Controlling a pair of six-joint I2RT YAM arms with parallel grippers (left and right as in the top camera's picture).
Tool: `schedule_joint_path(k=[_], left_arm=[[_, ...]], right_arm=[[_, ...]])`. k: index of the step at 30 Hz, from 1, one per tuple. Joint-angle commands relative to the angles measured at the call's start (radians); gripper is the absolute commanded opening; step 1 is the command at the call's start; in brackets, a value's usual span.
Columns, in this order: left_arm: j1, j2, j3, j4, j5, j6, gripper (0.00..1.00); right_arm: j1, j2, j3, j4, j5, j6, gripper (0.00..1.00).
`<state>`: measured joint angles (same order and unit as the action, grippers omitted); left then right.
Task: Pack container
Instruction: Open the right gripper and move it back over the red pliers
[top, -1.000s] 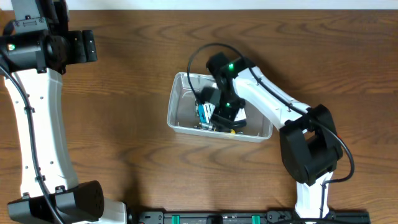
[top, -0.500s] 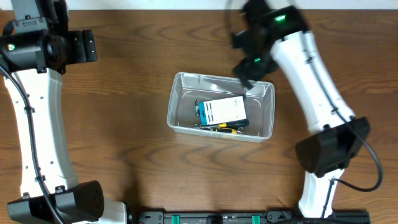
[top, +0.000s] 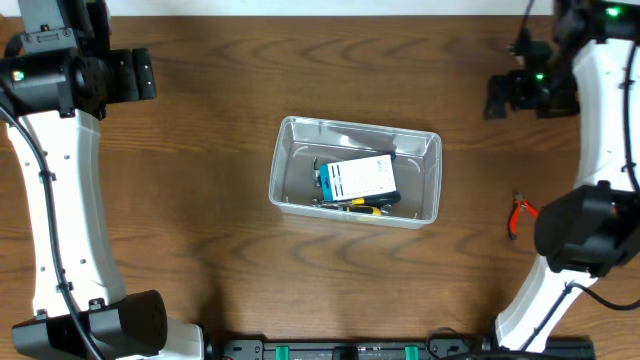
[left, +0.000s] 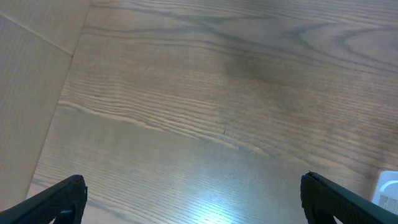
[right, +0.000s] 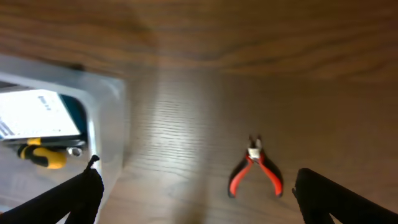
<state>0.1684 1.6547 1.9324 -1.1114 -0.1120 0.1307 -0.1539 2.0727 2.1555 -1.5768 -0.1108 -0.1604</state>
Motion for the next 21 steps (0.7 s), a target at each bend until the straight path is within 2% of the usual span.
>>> schedule_joint_path(k=[1,6,10,15,21], left_arm=[[0.005,-0.008,0.011,-0.002,-0.005,-0.005,0.98],[0.005,-0.008,0.011,-0.002,-0.005,-0.005,0.98],[0.005,-0.008,0.011,-0.002,-0.005,-0.005,0.98],[0.005,-0.008,0.011,-0.002,-0.005,-0.005,0.98],[0.005,-0.008,0.011,-0.002,-0.005,-0.005,0.98]], right_arm=[[-0.007,-0.005,-0.008,0.011,0.014,0.0,0.99],[-0.007,-0.014,-0.017,0.055,0.032,-0.005,0.99],[-0.008,-0.062,-0.092,0.163,0.066,-0.004,0.99],[-0.01,-0.22,-0.349,0.348,0.084,0.016,0.99],[-0.01,-0.465,-0.782,0.581,0.085,0.05,0.99]])
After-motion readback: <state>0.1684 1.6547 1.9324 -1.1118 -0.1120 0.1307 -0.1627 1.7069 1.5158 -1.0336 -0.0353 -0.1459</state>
